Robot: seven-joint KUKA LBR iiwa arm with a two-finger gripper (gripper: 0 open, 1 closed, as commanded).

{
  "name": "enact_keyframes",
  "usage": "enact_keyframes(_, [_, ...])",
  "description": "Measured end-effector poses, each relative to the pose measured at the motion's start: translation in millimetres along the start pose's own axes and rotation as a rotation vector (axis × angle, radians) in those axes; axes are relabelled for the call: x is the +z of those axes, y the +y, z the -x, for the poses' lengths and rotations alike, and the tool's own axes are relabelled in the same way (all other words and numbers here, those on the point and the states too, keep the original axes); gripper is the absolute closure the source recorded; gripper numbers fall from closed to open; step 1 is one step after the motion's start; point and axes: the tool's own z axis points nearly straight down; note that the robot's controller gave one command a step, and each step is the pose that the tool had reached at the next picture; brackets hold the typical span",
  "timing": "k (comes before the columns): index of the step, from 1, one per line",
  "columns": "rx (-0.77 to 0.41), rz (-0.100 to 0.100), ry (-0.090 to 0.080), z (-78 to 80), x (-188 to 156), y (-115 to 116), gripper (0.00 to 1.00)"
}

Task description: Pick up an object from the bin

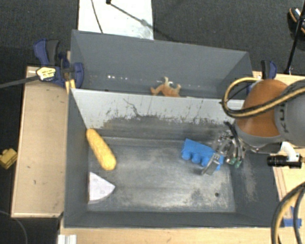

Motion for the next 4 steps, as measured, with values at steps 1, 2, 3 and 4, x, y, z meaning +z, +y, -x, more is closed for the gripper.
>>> enact_keyframes(1, [-0.252, 0.000, -0.004, 2.4, -0.4, 6.5, 0.00])
enact_keyframes(2, [-0.142, 0.001, -0.002, 3.3, -0.4, -0.3, 0.00])
enact_keyframes(3, [-0.208, 0.000, -0.005, 5.6, 0.0, 1.1, 0.00])
enact_keyframes(4, [-0.312, 0.001, -0.005, 9.4, 0.1, 1.0, 0.00])
